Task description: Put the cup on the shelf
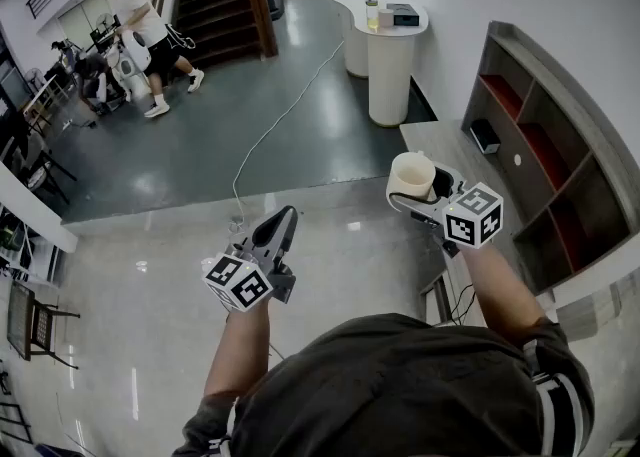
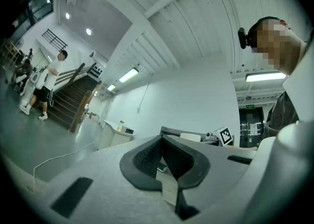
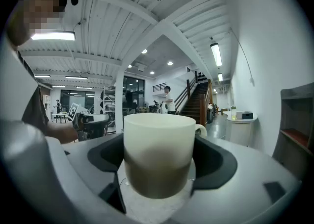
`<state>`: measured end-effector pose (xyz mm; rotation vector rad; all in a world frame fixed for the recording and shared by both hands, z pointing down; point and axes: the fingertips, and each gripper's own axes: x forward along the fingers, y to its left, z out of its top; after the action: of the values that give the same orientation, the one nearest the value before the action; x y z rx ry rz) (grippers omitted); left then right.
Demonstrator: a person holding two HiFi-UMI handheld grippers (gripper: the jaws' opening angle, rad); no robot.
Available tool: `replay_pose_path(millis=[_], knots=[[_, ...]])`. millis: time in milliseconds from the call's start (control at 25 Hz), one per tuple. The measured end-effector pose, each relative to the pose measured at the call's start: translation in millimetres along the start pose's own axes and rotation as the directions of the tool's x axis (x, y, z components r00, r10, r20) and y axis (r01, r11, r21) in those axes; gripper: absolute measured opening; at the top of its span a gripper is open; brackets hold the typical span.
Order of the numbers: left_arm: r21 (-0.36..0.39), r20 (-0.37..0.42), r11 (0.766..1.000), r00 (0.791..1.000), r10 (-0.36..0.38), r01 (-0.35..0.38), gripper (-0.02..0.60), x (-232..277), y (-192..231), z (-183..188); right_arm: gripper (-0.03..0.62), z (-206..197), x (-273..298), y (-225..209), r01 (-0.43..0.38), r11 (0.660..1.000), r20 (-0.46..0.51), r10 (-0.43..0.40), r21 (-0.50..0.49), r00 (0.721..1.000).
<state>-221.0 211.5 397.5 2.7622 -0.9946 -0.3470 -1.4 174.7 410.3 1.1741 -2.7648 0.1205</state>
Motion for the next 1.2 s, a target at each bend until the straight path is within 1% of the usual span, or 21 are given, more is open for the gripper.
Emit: replay_pose_path(millis=[440, 560, 640, 880, 1200], knots=[[0.008, 0.006, 1.0, 1.0, 0.002, -0.002, 0.0, 7, -6, 1, 0.411, 2, -7, -8, -0.001, 1.0, 0.002, 0.001, -0.008, 1.0], [0.023, -0.001, 1.0, 1.0, 0.005, -0.005, 0.002, 11, -11, 1, 0.411, 4, -12, -11, -0.006, 1.0, 0.003, 0.006, -0.005, 1.0], [0.047, -0.005, 0.999, 1.0, 0.005, -0.005, 0.002, 13, -15, 1, 0.411, 5, -16, -12, -0.01, 1.0, 0.003, 0.01, -0.007, 1.0], [0.119, -0.014, 0.993, 1.0, 0.013, -0.011, 0.002, 41, -33, -8, 0.411, 2, -34, -37, -0.028, 1.0, 0.007, 0.028, -0.012, 1.0], [0.101, 0.004, 0.994, 0.999, 0.031, -0.032, 0.001, 79, -66, -19, 0.411, 0, -69, -73, -0.049, 0.999, 0.003, 0.049, -0.021, 0.999]])
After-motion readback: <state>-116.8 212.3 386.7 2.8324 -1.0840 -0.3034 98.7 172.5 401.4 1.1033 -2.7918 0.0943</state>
